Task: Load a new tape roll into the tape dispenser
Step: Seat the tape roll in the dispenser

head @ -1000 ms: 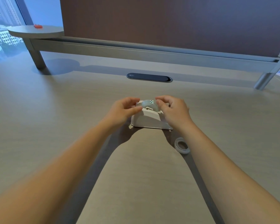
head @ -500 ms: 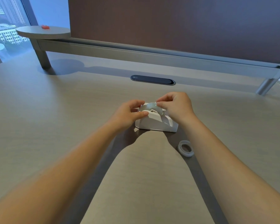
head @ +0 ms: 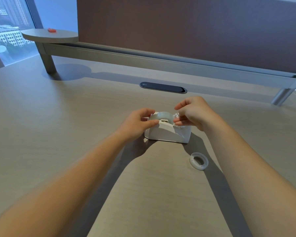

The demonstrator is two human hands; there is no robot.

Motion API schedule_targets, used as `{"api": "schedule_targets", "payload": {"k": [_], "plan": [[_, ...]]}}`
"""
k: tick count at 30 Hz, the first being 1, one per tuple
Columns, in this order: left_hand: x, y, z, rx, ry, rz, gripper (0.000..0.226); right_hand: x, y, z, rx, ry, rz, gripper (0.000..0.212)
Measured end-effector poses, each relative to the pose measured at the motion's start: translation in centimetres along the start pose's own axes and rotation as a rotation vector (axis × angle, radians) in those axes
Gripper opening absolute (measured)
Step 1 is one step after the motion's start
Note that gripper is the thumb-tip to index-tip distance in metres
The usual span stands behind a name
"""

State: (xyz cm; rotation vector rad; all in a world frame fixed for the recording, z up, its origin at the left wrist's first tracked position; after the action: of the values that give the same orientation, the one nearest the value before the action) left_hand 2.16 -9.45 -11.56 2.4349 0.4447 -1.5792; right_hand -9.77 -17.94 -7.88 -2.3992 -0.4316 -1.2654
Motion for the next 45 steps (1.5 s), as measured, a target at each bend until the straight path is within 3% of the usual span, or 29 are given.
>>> {"api": "schedule_targets", "payload": {"k": [8, 12, 14, 17, 23, 31, 35, 40, 45], "plan": [[0.1, -0.1, 0.1, -0.004, -0.004, -0.009, 0.042, -0.5, 0.2, -0.9, -0.110, -0.042, 0.018, 0.026], [0.3, 0.0, 0.0, -0.012, -0.003, -0.011, 0.041, -0.4, 0.1, -1.0, -0.111, -0.031, -0.058, 0.015], [0.3, 0.0, 0.0, -0.014, 0.002, -0.009, 0.040, -0.8, -0.1, -1.3, -0.111, 0.006, -0.060, 0.011], [0.3, 0.0, 0.0, -0.018, 0.003, -0.005, 0.039, -2.1, 0.0, -2.3, -0.138, 0.072, -0.025, 0.024], [0.5, 0.1, -0.1, -0.025, -0.002, 0.000, 0.039, -4.7, 0.1, -3.0, -0.165, 0.263, 0.052, 0.017], [0.5, 0.0, 0.0, -0.032, -0.006, -0.003, 0.038, -7.1, 1.2, -2.6, -0.143, 0.435, 0.116, 0.021], [0.5, -0.1, 0.1, -0.032, 0.010, -0.009, 0.039, -8.4, 1.0, -1.6, -0.094, 0.496, 0.204, 0.015], [0.5, -0.1, 0.2, -0.034, 0.010, -0.013, 0.037, -9.8, 0.7, -0.3, -0.031, 0.551, 0.336, 0.025], [0.6, 0.1, 0.5, -0.025, 0.025, -0.018, 0.036, -10.1, 1.1, 0.2, -0.045, 0.590, 0.305, 0.022]]}}
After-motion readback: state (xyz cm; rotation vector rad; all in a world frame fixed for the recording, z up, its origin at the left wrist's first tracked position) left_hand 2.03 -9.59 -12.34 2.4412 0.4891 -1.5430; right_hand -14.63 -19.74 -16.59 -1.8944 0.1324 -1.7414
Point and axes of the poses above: each hand's wrist, its own y-axis towards the middle knuckle, its own z-axis out of the palm, x = y × z, the point moved 9 cm from there along y, towards the middle knuckle, and after that the axes turned 1 degree about x, right-handed, at the moved point
